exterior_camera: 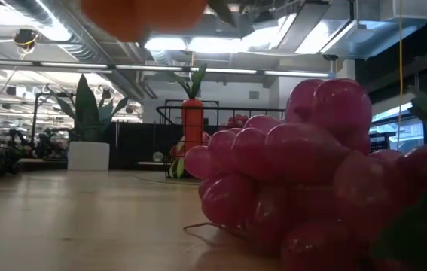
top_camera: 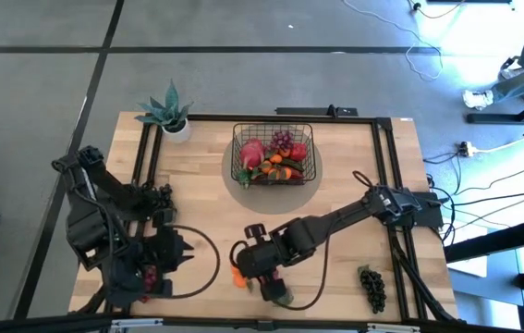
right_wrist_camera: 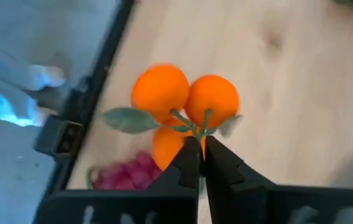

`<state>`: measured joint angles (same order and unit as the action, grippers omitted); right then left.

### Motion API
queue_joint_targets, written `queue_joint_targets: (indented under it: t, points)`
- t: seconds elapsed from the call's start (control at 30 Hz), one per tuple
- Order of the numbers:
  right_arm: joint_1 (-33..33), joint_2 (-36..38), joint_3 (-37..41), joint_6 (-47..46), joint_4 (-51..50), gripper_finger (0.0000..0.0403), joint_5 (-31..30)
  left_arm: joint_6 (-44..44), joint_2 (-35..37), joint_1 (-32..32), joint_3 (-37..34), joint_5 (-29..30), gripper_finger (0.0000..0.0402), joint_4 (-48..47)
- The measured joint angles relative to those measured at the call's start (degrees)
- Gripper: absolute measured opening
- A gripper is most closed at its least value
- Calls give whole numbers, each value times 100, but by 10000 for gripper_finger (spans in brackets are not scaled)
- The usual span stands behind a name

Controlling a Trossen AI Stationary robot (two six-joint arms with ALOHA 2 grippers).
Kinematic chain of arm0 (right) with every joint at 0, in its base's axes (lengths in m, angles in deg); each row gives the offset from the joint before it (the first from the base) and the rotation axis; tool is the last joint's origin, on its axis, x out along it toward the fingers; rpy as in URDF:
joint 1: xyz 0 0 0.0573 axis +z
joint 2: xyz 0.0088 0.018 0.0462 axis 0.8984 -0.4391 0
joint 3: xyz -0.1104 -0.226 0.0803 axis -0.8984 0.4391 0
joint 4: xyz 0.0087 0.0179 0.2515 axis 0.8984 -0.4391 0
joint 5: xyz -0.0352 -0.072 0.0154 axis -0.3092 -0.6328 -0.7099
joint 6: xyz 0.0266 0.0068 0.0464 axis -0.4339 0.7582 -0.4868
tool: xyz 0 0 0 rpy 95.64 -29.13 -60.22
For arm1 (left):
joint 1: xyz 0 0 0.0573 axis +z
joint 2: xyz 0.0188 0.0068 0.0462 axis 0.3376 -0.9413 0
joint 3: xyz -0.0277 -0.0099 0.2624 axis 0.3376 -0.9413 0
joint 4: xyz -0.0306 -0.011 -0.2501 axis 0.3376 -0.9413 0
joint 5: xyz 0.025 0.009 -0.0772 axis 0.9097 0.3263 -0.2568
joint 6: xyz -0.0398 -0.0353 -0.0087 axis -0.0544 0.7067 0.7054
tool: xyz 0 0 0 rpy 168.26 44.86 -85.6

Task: Build produce basket
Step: Put the tangerine into the black wire basket

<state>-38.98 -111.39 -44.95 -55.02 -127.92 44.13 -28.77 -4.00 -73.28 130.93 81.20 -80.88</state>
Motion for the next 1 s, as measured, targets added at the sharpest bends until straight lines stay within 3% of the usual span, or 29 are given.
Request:
queue_joint_targets:
  t: [0.43,0.63,0.87,1.0]
  points:
    - [-15,675,-57,-1257,-1808,0,-1365,8,0,-288,0,227,66,-425]
    - [-200,1196,-49,-1606,-2598,0,-2266,13,0,-256,0,946,66,-470]
    - [-879,1814,-49,-1184,-2561,0,-3228,15,0,146,0,1771,66,-569]
    - [-1579,1978,-49,-988,-2565,0,-3264,16,0,544,0,2058,66,-715]
